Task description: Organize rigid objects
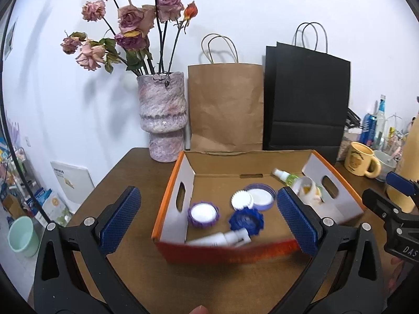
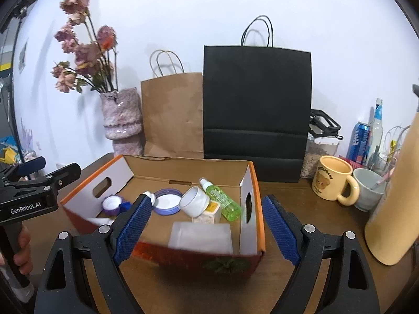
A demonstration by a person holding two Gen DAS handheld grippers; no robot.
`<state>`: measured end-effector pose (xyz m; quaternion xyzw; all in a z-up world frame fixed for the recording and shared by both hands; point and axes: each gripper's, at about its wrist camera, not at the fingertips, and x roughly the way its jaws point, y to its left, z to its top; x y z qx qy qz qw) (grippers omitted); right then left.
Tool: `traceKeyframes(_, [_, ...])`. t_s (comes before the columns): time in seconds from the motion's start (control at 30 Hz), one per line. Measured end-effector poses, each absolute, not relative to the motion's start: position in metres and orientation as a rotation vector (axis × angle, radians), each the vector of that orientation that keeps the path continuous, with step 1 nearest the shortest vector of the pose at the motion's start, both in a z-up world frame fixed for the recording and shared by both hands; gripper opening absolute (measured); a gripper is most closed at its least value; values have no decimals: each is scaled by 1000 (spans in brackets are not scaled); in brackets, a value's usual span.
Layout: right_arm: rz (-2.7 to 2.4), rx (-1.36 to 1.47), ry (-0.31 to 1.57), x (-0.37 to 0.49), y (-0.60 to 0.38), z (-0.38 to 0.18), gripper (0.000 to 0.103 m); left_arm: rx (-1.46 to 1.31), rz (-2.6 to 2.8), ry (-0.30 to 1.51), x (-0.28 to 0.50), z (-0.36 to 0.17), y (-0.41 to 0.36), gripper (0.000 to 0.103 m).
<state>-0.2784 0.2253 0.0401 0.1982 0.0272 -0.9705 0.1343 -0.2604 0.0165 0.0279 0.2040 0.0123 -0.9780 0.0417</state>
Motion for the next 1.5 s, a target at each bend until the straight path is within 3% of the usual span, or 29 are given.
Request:
traceKeyframes(0.8, [-2799,657,93,-124,253,28,90,733,-2996,12,-104,3,20,103])
traceKeyframes(1.5, [-2793,652,88,-101,254,28,91,758,-2988,26,-86,-4,19,103])
